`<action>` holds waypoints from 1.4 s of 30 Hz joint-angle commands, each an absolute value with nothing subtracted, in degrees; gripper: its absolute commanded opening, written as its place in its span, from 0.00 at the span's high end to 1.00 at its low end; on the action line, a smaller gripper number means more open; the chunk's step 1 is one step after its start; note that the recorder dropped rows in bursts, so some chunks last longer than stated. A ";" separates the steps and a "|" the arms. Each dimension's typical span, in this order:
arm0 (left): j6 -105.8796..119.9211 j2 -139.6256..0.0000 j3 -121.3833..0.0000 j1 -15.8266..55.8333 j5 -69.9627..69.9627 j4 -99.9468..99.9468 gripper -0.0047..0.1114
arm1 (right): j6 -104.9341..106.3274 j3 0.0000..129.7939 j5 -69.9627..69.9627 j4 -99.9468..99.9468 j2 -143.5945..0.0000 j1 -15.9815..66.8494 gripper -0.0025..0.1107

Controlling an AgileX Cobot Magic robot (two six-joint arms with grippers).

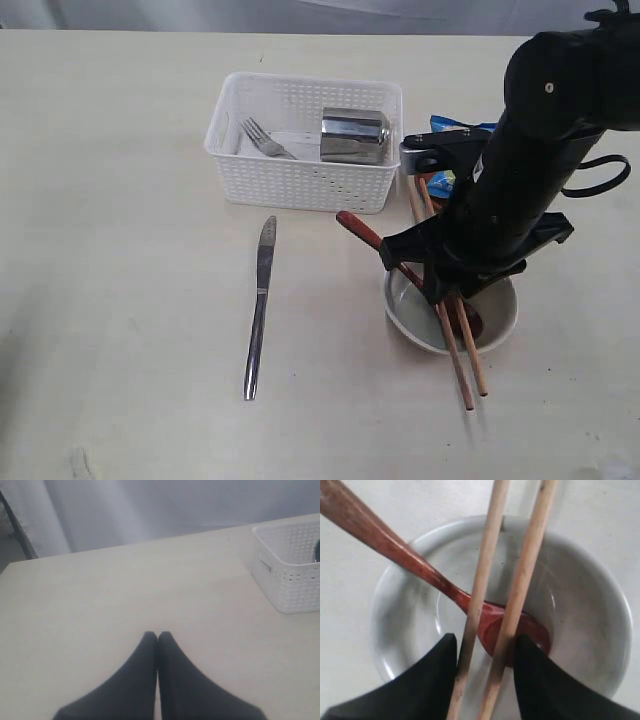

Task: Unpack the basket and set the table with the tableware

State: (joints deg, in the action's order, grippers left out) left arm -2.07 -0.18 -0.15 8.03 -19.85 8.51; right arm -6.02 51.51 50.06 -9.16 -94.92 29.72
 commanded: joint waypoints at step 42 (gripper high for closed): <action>-2.37 0.00 0.00 8.03 -19.72 8.81 0.96 | -6.83 51.20 49.93 -8.53 -95.01 29.81 0.75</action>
